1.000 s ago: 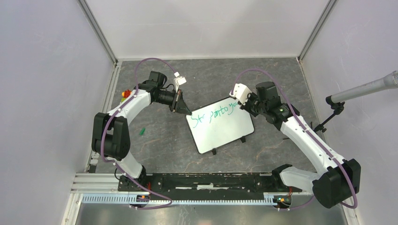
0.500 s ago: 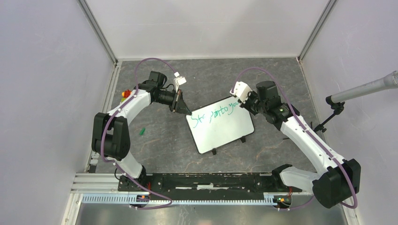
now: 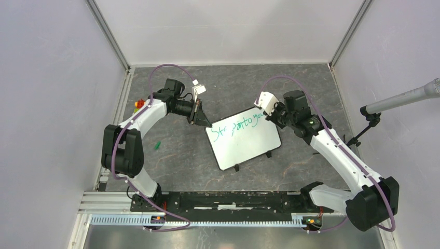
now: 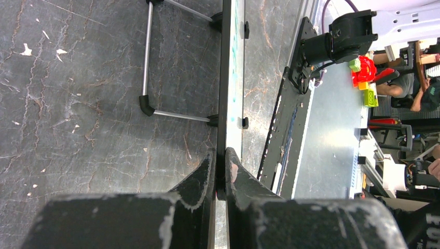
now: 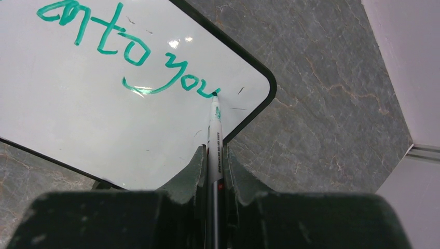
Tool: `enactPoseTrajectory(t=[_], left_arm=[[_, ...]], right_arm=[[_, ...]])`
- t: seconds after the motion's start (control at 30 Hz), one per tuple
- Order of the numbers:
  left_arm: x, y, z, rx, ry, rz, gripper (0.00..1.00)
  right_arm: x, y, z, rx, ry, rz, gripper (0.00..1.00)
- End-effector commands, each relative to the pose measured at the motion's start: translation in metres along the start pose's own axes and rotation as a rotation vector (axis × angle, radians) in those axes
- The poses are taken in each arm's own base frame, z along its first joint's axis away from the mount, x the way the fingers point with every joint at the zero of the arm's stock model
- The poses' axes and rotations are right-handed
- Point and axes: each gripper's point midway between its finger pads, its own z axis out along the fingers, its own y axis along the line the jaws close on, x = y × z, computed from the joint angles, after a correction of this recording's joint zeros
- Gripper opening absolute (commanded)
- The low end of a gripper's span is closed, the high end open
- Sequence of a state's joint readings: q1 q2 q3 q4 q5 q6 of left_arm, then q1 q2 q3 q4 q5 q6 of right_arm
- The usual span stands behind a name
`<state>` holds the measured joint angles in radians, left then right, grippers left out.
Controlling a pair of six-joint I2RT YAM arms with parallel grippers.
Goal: Write a sentence on the whiteboard
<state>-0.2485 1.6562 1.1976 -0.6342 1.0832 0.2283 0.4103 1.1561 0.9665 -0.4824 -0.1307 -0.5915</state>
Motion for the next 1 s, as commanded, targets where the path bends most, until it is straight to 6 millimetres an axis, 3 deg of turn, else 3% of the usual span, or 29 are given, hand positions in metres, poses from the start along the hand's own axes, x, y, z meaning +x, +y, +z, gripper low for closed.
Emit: enactPoseTrajectory(t=[0.0, 0.23, 0.47, 0.97], left_arm=[[0.0, 0.011, 0.002, -0.047, 0.018, 0.046, 0.02], [-0.001, 0.011, 0.002, -0.047, 0.017, 0.049, 0.03], [0.0, 0.01, 0.002, -0.044, 0.016, 0.049, 0.02], [0.0, 0.01, 0.002, -0.044, 0.016, 0.053, 0.03]], right_arm=[[0.01, 0.009, -0.004, -0.025, 0.018, -0.016, 0.0], [0.012, 0.003, -0.01, -0.004, 0.041, -0.033, 0.0], [-0.011, -0.013, -0.018, 0.049, -0.021, -0.026, 0.0], [-0.026, -0.025, -0.009, 0.077, -0.065, -0.016, 0.0]])
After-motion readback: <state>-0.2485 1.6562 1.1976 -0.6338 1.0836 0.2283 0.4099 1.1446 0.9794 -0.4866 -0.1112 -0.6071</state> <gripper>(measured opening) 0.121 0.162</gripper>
